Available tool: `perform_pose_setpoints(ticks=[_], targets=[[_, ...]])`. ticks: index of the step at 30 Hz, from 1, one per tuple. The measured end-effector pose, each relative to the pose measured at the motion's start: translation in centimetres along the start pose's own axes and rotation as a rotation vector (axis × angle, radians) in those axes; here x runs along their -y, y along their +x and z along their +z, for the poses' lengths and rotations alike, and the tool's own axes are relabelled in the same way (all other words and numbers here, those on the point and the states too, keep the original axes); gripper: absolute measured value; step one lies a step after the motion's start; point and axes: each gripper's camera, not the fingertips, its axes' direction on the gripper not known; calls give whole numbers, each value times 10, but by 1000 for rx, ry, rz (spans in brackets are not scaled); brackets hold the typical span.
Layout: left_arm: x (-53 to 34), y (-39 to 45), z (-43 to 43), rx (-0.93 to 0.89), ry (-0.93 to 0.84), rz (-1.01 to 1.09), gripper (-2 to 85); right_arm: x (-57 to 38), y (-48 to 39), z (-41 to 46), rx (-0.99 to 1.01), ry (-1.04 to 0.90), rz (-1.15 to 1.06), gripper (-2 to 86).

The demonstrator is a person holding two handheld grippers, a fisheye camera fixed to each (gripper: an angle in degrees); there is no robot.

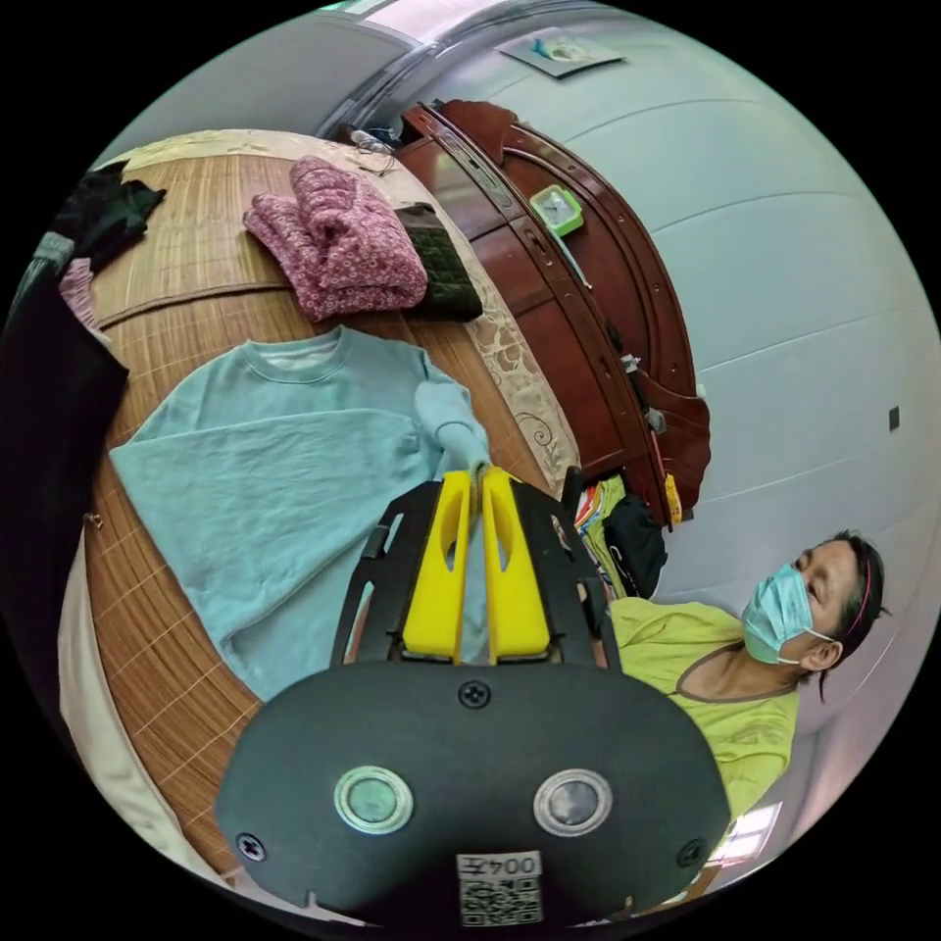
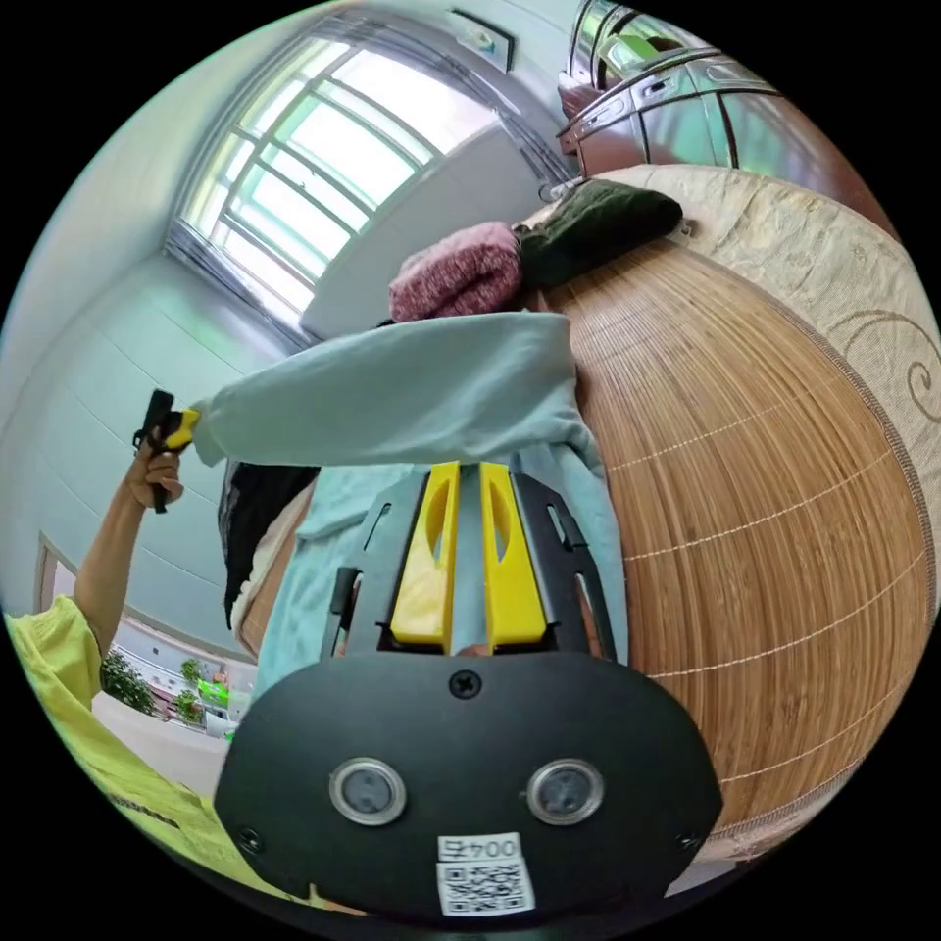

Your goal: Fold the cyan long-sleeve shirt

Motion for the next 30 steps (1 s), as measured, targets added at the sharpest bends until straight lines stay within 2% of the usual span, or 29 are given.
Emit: perform_pose_setpoints(ticks=[6, 9, 12, 16, 21, 27, 30], targets=[[-2, -90, 3, -14, 10, -200, 25, 13, 2, 39, -160, -176, 7, 21], [-5, -125, 15, -36, 44, -278, 25, 19, 9, 45, -155, -190, 32, 1], [8, -131, 18, -51, 62, -265, 27, 24, 14, 48, -136, -191, 45, -5], [35, -129, 22, 3, -18, -223, 30, 30, 17, 51, -138, -193, 43, -6], [43, -167, 53, 120, -112, -385, 42, 37, 21, 54, -144, -198, 40, -3], [45, -162, 44, 145, 104, -436, 62, 43, 16, 48, -143, -167, -35, 33], [59, -116, 30, 173, 359, -268, 35, 45, 15, 37, -166, -91, -49, 37]])
